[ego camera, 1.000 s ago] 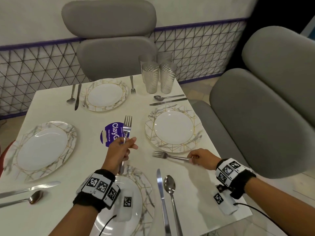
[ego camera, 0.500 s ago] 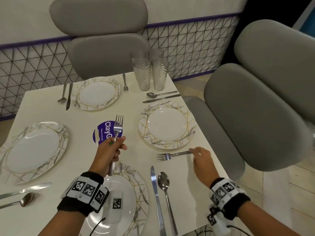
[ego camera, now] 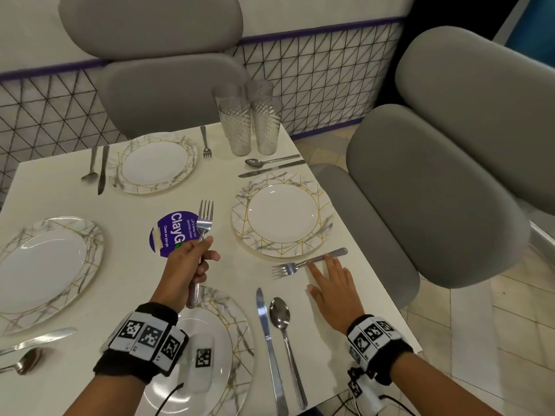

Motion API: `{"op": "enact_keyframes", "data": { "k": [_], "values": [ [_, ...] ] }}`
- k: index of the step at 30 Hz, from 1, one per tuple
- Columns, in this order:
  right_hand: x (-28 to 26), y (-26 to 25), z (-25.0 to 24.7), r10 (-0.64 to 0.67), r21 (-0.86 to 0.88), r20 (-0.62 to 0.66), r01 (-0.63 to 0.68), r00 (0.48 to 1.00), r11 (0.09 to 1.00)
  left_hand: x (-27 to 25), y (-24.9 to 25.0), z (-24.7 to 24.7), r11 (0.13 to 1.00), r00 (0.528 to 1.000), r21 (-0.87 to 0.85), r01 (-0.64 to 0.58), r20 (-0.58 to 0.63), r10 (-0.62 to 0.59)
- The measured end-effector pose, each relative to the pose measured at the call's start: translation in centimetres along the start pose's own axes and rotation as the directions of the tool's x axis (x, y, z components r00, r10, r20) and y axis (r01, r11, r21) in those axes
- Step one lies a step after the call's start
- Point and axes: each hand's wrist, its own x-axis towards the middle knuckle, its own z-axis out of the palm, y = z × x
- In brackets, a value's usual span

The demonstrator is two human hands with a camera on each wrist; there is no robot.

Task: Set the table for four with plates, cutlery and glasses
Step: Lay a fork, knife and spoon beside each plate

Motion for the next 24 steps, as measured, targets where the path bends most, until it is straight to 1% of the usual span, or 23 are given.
{"op": "enact_keyframes", "data": {
  "k": [2, 6, 11, 17, 24],
  "values": [
    [0.2, 0.2, 0.0, 0.014, 0.009, 0.021, -0.014, 1.0, 1.0, -0.1, 0.0, 0.1, 1.0, 1.0, -0.003, 0.001, -0.002, -0.001],
    [0.6, 0.7, -0.4, 0.043, 0.015, -0.006, -0.043, 0.999, 0.999, -0.2, 0.3, -0.1, 1.0, 1.0, 0.004, 0.017, -0.01, -0.017],
    [0.6, 1.3, -0.5, 0.024, 0.017, -0.005, -0.024, 1.0, 1.0, -0.4, 0.4, -0.4, 1.0, 1.0, 0.005, 0.029, -0.005, -0.029],
    [0.7, 1.9, -0.6, 0.049, 0.016, -0.004, -0.049, 0.999, 0.999, -0.5, 0.3, -0.4, 0.999, 0.999, 0.02, 0.049, -0.013, -0.049],
    [0.7, 2.3, -0.7, 0.038, 0.021, 0.002, -0.038, 0.999, 0.999, -0.5, 0.1, -0.4, 0.998, 0.998, 0.012, 0.064, -0.014, -0.064]
  ]
}}
